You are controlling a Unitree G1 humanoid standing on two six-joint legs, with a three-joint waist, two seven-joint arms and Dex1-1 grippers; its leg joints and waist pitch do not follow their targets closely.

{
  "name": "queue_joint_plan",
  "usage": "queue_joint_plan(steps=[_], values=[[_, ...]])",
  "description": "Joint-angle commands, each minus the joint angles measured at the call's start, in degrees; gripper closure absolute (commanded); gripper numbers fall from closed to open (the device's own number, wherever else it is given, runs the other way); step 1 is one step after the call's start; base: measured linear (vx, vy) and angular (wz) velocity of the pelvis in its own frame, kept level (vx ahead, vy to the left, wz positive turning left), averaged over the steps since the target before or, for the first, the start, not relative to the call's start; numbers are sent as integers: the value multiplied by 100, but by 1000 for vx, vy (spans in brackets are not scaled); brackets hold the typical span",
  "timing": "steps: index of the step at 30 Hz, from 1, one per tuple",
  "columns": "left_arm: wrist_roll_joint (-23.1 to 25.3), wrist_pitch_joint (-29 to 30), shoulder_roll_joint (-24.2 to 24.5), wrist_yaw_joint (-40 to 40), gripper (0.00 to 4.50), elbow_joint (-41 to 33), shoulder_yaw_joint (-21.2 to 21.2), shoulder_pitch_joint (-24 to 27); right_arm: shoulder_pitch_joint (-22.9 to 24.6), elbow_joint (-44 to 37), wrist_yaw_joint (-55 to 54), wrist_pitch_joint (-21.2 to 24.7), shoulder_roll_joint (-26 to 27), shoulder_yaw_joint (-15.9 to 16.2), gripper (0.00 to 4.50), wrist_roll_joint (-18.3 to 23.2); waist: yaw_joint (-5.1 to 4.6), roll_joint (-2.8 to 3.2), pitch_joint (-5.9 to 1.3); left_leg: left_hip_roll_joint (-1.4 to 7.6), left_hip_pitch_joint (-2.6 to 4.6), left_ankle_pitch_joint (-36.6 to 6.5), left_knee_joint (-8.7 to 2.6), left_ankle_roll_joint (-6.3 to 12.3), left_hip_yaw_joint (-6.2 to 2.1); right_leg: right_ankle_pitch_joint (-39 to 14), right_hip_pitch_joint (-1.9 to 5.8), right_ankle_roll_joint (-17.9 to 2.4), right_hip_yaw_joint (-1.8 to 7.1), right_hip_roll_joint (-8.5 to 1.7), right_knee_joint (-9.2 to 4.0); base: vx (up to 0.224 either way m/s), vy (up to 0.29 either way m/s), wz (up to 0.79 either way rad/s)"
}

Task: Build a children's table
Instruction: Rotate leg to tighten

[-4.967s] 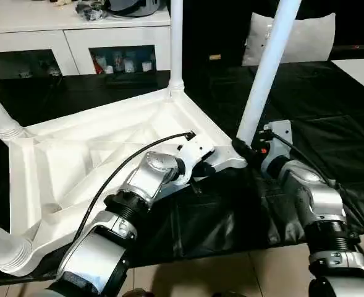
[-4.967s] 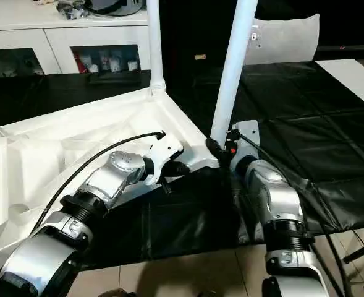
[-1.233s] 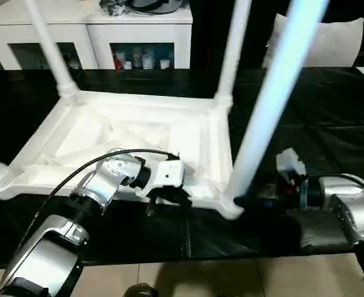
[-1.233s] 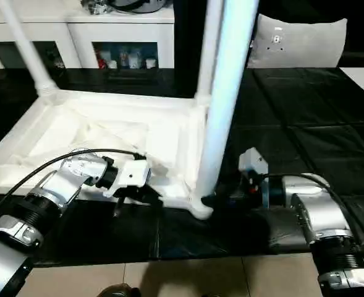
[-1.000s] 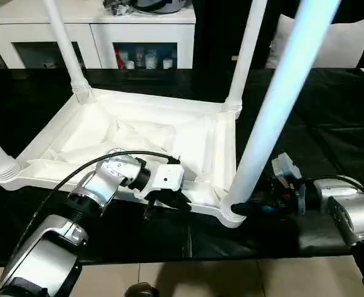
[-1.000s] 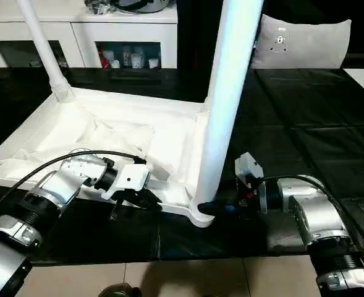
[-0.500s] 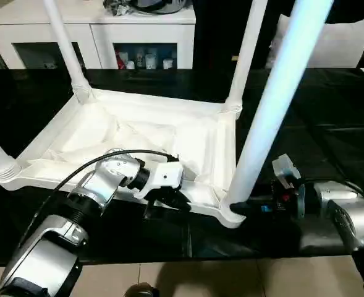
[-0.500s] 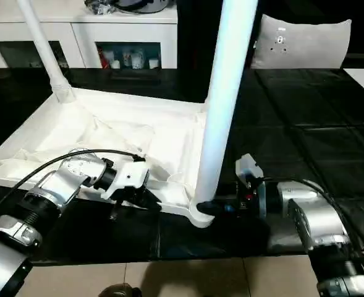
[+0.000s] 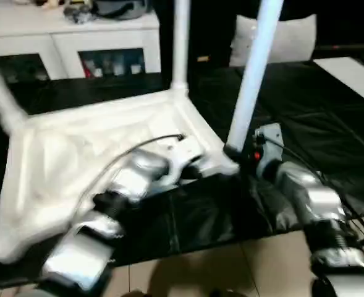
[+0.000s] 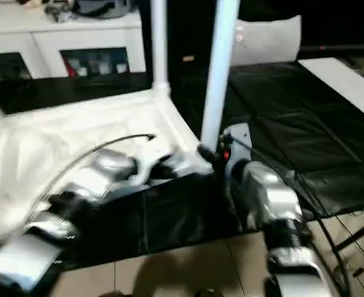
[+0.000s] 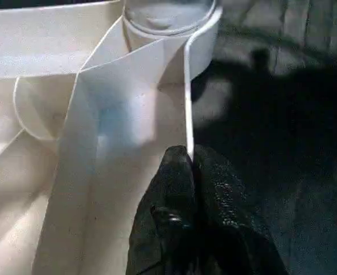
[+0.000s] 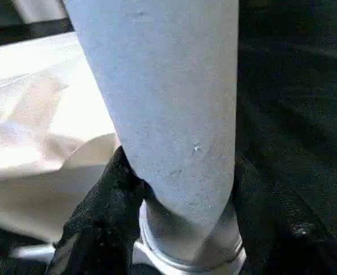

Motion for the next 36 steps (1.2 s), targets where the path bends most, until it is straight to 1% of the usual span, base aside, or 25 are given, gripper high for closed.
queue_joint_plan(steps=[1,3,4,5,7,8,10,11,12,13,14,15,16,19,20,21,22,24,27,28,29,31,32,34,36], values=[[-108,-1,-210,130,450,-11,-51,-115,-8,265,-7,-28,325,65,181,170,-16,11,-338,297,199,-2807,-447,35,-258,-3292,128,-415,111,-401,-633,0,0,0],[-75,35,-229,147,450,-73,-46,-94,-24,275,-13,-119,408,-38,179,209,-32,22,-341,316,209,-2955,-477,9,-279,-3009,143,-527,108,-413,-613,0,0,0],[-33,37,-204,95,450,-142,-72,-54,9,197,53,-131,426,-33,153,203,-31,14,-348,322,169,-2892,-502,4,-282,-2766,172,-641,136,-430,-576,0,0,0],[-15,-18,-164,42,450,-163,-86,-32,66,120,154,-174,391,12,140,192,-24,8,-351,321,167,-2854,-504,4,-276,-2709,171,-676,151,-434,-562,0,0,0],[-12,-89,-127,7,450,-153,-100,-22,116,80,252,-260,344,57,133,185,-11,5,-352,315,139,-2730,-504,28,-262,-2613,185,-762,181,-456,-535,0,0,0],[-20,-227,-22,-118,450,-156,-124,11,240,-19,529,-424,181,105,124,196,8,5,-356,314,145,-2648,-498,51,-247,-2587,181,-789,194,-464,-539,0,0,0],[-16,-411,111,-275,450,-172,-168,58,367,-130,870,-566,-15,99,96,221,71,-8,-368,314,107,-2378,-497,142,-227,-2457,220,-804,220,-476,-521,0,0,0],[-16,-411,111,-275,450,-172,-168,58,367,-130,870,-566,-15,99,90,221,93,-7,-378,321,107,-2293,-497,163,-222,-2376,224,-825,230,-477,-505,0,0,0],[-3,-549,203,-394,450,-181,-208,93,441,-211,1123,-634,-158,87,86,247,125,-1,-390,323,99,-2104,-492,201,-212,-2162,235,-899,244,-477,-476,0,0,0],[6,-769,335,-596,450,-202,-264,150,548,-350,1509,-698,-385,100,86,292,128,-9,-391,332,86,-2046,-497,236,-206,-2087,241,-933,250,-468,-465,0,0,0],[5,-834,380,-673,450,-214,-281,171,585,-402,1650,-714,-465,108,86,311,155,-16,-396,341,78,-1969,-492,289,-198,-2040,254,-950,255,-463,-457,0,0,0],[-9,-952,499,-888,450,-253,-317,224,685,-550,2037,-737,-697,136,86,364,174,-14,-404,338,84,-1915,-481,313,-191,-1989,253,-979,260,-467,-446,0,0,0],[-19,-977,540,-967,450,-268,-325,240,717,-601,2170,-734,-780,147,71,383,234,-16,-412,347,83,-1742,-473,382,-173,-1842,259,-1058,272,-464,-421,0,0,0],[-23,-1403,757,-1361,450,-302,-441,304,850,-767,2773,-699,-1195,282,40,425,293,-18,-420,347,65,-1559,-459,429,-163,-1686,258,-1125,277,-454,-381,0,0,0],[16,-1498,833,-1459,450,-306,-503,317,872,-786,2906,-681,-1305,311,40,424,321,-21,-424,353,53,-1473,-450,432,-159,-1653,262,-1136,282,-449,-352,0,0,0],[44,-1579,892,-1529,450,-296,-549,319,876,-781,2996,-693,-1380,329,17,416,348,-21,-431,350,47,-1417,-443,442,-159,-1633,269,-1136,279,-450,-345,0,0,0],[36,-1711,986,-1710,450,-297,-591,330,885,-790,3253,-716,-1542,348,17,441,409,-11,-444,356,53,-1290,-435,443,-151,-1548,266,-1160,277,-447,-322,0,0,0],[-12,-1968,1110,-2001,450,-317,-639,350,921,-842,3702,-786,-1784,413,17,477,446,-7,-448,372,49,-1207,-431,473,-146,-1425,267,-1185,276,-439,-298,0,0,0],[-47,-2371,1300,-2435,450,-368,-752,392,991,-950,4312,-870,-2055,532,17,535,481,5,-447,382,42,-1250,-429,509,-149,-1422,263,-1194,271,-439,-292,0,0,0],[-39,-2480,1376,-2596,450,-380,-803,403,996,-978,4453,-904,-2111,573,17,550,505,12,-445,389,53,-1360,-441,469,-153,-1556,259,-1171,268,-443,-303,0,0,0],[-35,-2552,1434,-2719,450,-389,-838,410,992,-995,4556,-930,-2149,608,44,559,510,8,-441,387,61,-1389,-444,460,-149,-1603,252,-1160,269,-441,-316,0,0,0],[-77,-2748,1558,-3015,450,-425,-906,432,971,-1006,4800,-946,-2220,718,52,570,525,18,-429,394,81,-1520,-456,395,-153,-1808,239,-1124,270,-445,-335,0,0,0],[-116,-2879,1646,-3227,450,-445,-959,433,952,-1022,4988,-925,-2266,822,57,584,542,18,-425,406,97,-1623,-467,324,-159,-1949,225,-1109,275,-456,-345,0,0,0],[-131,-2951,1711,-3380,450,-483,-1004,426,947,-1066,5098,-889,-2267,905,87,600,552,9,-419,417,103,-1694,-481,280,-162,-1978,219,-1105,283,-450,-343,0,0,0],[-147,-3026,1742,-3512,450,-496,-1018,411,939,-1077,5196,-854,-2246,976,100,598,566,16,-422,418,104,-1738,-484,237,-168,-1969,223,-1117,288,-459,-331,0,0,0]])
